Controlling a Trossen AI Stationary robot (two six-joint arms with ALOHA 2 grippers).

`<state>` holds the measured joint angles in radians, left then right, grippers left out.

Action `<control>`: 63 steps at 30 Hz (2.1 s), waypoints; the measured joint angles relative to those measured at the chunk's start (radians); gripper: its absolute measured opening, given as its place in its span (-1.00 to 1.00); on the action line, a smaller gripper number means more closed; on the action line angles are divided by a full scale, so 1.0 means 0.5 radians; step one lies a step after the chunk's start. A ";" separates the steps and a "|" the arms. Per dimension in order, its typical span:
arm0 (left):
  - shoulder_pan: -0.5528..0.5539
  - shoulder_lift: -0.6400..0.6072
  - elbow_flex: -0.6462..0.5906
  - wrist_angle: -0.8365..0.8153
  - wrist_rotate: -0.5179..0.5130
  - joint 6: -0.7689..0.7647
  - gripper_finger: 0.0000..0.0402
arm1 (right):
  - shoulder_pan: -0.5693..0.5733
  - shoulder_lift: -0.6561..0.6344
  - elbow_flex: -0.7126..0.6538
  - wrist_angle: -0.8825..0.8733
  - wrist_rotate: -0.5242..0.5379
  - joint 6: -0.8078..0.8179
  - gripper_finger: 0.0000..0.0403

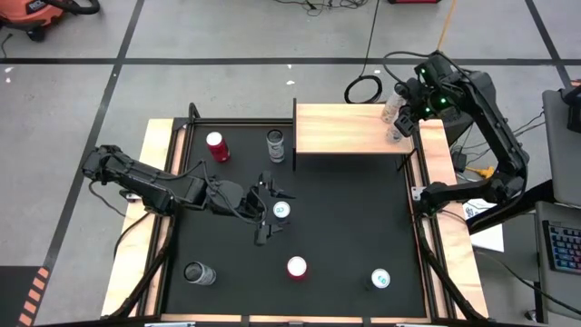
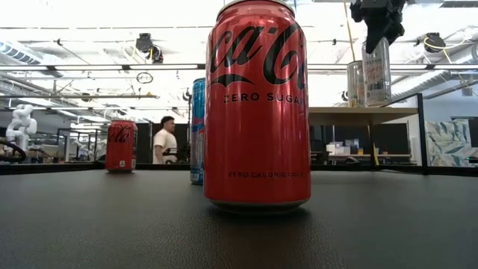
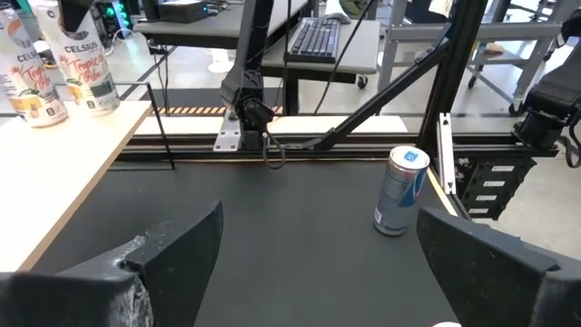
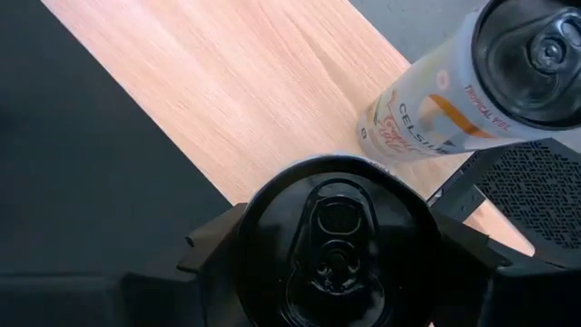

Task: Place canned beverage on shelf
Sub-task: Put the white-yellow soda can on the shelf aligned with the other white-yellow soda can

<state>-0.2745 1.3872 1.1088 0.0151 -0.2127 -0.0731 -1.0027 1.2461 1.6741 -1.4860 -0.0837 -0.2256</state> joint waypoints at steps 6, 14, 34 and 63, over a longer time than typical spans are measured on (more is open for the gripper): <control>0.000 -0.001 0.000 0.000 0.000 0.001 0.85 | 0.000 0.000 0.000 0.015 0.001 0.047 0.17; 0.000 0.000 0.000 0.000 0.000 0.002 0.85 | 0.001 0.000 -0.002 -0.014 -0.092 0.046 0.17; -0.002 0.000 0.000 -0.003 0.005 0.003 0.85 | 0.001 0.037 -0.001 0.022 -0.081 0.083 0.44; -0.002 0.000 -0.001 -0.004 0.018 0.003 0.85 | 0.002 -0.061 -0.001 0.028 0.015 0.093 0.44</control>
<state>-0.2756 1.3871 1.1084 0.0129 -0.2036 -0.0715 -1.0019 1.2153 1.6737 -1.4720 -0.0761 -0.1793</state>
